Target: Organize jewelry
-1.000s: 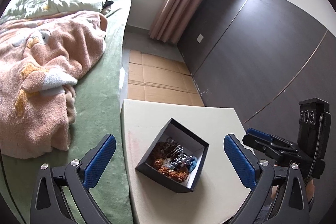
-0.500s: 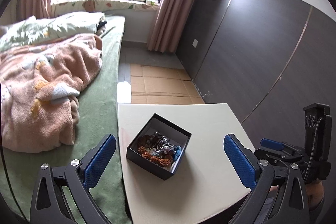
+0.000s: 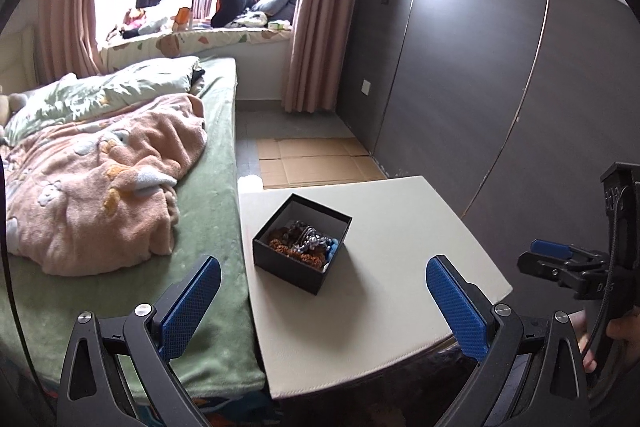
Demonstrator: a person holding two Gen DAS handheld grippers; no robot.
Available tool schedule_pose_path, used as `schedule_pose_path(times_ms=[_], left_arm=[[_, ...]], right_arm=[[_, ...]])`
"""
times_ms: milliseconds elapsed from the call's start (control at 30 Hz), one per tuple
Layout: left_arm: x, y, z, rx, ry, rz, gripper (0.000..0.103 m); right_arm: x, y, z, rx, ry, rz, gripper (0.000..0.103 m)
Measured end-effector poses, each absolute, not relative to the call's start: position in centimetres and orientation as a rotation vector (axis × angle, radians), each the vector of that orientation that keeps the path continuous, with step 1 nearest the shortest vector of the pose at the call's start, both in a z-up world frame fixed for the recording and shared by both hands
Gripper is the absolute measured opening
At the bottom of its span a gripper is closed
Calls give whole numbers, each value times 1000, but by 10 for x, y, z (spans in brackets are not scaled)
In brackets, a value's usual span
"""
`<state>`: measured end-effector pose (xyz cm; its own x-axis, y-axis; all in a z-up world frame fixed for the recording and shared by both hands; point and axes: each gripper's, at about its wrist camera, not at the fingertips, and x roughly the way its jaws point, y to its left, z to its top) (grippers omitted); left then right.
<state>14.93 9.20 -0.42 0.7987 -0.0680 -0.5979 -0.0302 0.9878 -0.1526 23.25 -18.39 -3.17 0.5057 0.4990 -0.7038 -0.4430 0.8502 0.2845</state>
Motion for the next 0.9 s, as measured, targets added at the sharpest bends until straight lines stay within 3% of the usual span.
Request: schedule_pose_path(times_ms=[900], left_arm=[[81,77,-16,-98,563,37,102]], right_arm=[[144,-202,-19,6,761,458,103]])
